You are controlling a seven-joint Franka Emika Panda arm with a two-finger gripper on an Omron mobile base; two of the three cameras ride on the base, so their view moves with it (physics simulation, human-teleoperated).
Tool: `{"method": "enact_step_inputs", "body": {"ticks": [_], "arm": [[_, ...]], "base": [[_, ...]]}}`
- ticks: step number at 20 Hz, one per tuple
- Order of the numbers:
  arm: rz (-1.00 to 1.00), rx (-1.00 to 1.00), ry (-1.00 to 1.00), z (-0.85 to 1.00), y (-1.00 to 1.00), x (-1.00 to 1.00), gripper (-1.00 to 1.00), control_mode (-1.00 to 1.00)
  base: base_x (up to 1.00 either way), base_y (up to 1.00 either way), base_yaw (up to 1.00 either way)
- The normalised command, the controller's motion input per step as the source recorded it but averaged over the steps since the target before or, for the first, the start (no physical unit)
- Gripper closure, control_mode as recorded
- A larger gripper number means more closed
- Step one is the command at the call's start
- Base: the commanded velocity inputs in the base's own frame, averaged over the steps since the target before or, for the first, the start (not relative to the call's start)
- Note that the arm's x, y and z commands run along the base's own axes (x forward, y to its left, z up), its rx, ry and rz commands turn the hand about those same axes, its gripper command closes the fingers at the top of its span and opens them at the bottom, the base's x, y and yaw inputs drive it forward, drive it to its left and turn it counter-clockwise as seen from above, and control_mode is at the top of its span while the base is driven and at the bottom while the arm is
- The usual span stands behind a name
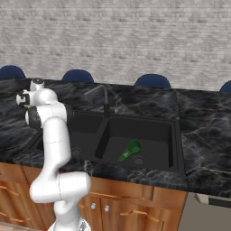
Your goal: Move any existing items from the left basin to the right basin for drying. Then move the cup from the counter to the left basin of the sink for washing.
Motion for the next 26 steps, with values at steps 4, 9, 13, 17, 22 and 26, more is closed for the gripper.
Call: {"method": "enact_step_inputs", "body": {"ticks": [4, 9, 13, 17, 22, 26], "arm": [[0.0, 0.0, 0.0, -0.06, 0.0, 0.0, 1.0, -1.0], [-0.02, 0.02, 0.0, 0.0, -0.12, 0.0, 1.0, -1.0], [-0.05, 0.03, 0.01, 0.13, -0.49, 0.0, 1.0, -1.0], [-0.11, 0.0, 0.05, 0.29, -0.82, 0.0, 1.0, -1.0], [-0.17, 0.0, 0.09, 0.11, -0.95, -0.11, 1.0, -1.0], [-0.16, 0.0, 0.05, 0.01, -0.82, -0.29, 1.0, -1.0]], "base": [[0.0, 0.0, 0.0], [0.0, 0.0, 0.0], [0.0, 0.0, 0.0], [0.0, 0.0, 0.0], [0.0, 0.0, 0.0], [0.0, 0.0, 0.0]]}}
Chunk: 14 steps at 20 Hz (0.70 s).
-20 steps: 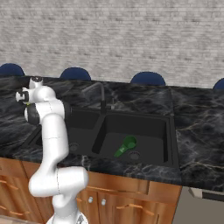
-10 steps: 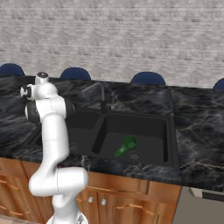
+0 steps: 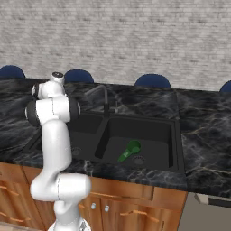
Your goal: Move any existing items from the left basin to the right basin for drying. Then move the cup from the counter to the left basin of the sink for washing.
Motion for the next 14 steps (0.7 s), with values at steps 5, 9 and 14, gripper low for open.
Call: {"method": "enact_step_inputs", "body": {"ticks": [5, 9, 14], "arm": [[-0.15, 0.0, 0.04, 0.0, -0.73, -0.31, 1.0, -1.0], [-0.16, -0.04, 0.03, -0.11, -0.59, -0.35, 1.0, -1.0], [-0.1, -0.08, 0.0, -0.33, -0.46, -0.32, 1.0, -1.0]], "base": [[0.0, 0.0, 0.0], [0.0, 0.0, 0.0], [0.0, 0.0, 0.0]]}}
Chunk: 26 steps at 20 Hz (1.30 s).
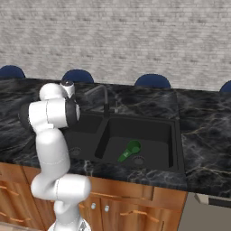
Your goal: Move any existing items from the left basin to the right basin for drying. Then move the cup from the counter to the left basin of the sink for washing.
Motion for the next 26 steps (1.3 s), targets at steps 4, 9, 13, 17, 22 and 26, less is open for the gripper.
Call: {"method": "enact_step_inputs", "body": {"ticks": [4, 9, 13, 17, 22, 26], "arm": [[-0.07, -0.08, 0.0, -0.44, -0.27, -0.28, 1.0, -1.0], [-0.04, -0.01, 0.0, -0.47, -0.12, -0.14, 1.0, -1.0], [-0.02, 0.0, 0.0, -0.52, 0.0, -0.16, 1.0, -1.0], [-0.04, 0.0, 0.0, -0.58, 0.0, -0.07, 1.0, -1.0], [-0.05, 0.0, 0.0, -0.48, 0.0, -0.04, 1.0, -1.0], [-0.03, 0.0, -0.06, -0.42, 0.0, 0.0, 1.0, -1.0]], "base": [[0.0, 0.0, 0.0], [0.0, 0.0, 0.0], [0.0, 0.0, 0.0], [0.0, 0.0, 0.0], [0.0, 0.0, 0.0], [0.0, 0.0, 0.0]]}}
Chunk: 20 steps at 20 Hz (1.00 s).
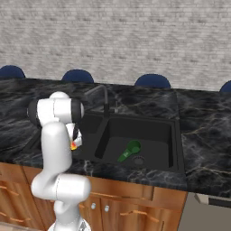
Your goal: Move any existing items from the left basin to the right basin for drying. Then move the cup from the counter to the left basin of the sink for washing.
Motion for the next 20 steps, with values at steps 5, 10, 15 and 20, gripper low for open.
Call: {"method": "enact_step_inputs", "body": {"ticks": [5, 10, 15, 20], "arm": [[-0.03, 0.0, -0.09, -0.4, 0.0, 0.0, 1.0, -1.0], [-0.03, 0.0, -0.08, -0.33, 0.0, 0.0, 1.0, -1.0], [-0.03, 0.0, -0.07, -0.15, 0.0, 0.0, -1.0, -1.0], [-0.02, 0.0, -0.02, -0.01, 0.0, 0.0, -1.0, -1.0]], "base": [[0.0, 0.0, 0.0], [0.0, 0.0, 0.0], [0.0, 0.0, 0.0], [0.0, 0.0, 0.0]]}}
